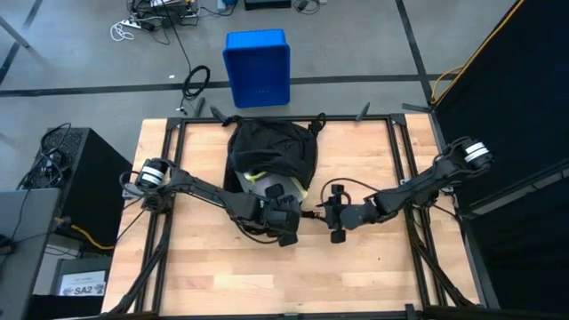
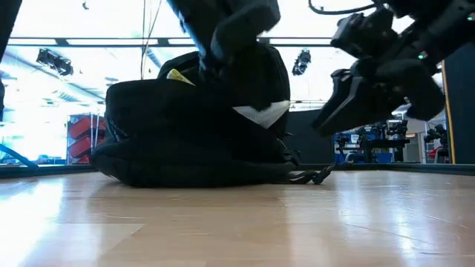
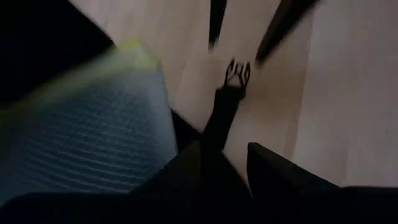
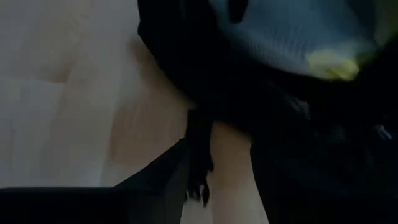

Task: Unpack backpack
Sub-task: Close the black backpack

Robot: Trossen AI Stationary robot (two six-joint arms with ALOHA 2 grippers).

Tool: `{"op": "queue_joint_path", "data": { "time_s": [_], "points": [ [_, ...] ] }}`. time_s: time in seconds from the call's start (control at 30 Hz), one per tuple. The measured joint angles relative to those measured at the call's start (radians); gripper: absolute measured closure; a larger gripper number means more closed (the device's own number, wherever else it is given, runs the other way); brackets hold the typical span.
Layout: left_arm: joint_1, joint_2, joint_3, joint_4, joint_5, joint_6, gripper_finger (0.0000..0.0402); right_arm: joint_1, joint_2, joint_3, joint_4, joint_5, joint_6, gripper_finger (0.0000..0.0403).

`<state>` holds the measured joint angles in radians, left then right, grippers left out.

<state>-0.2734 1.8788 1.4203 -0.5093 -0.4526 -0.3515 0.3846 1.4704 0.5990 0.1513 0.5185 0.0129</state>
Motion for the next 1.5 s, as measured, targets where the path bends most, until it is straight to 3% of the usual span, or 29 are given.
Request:
{"op": "queue_joint_path", "data": {
  "time_s": [0.23,0.63,1.03,1.2,1.33,1.5],
  "points": [
    [-0.003,-0.001,0.002,-0.163,0.001,-0.075,0.03,-0.018,0.075,0.086,-0.002,-0.024,-0.093,0.0261],
    [-0.024,0.0,-0.014,-0.119,0.145,-0.039,0.0297,-0.115,0.083,0.135,-0.04,-0.098,-0.185,0.0262],
    [-0.03,0.019,-0.018,-0.118,0.151,-0.051,0.0222,-0.143,0.082,0.241,-0.052,-0.111,-0.273,0.0266],
    [-0.027,0.059,-0.018,-0.115,0.143,-0.05,0.0209,-0.162,0.083,0.252,-0.06,-0.123,-0.296,0.0271],
    [-0.023,0.079,-0.018,-0.109,0.111,-0.028,0.0233,-0.185,0.083,0.253,-0.083,-0.142,-0.312,0.0273],
    [-0.022,0.081,-0.018,-0.101,0.091,-0.001,0.0334,-0.2,0.083,0.253,-0.139,-0.161,-0.32,0.0271]
  ]
}}
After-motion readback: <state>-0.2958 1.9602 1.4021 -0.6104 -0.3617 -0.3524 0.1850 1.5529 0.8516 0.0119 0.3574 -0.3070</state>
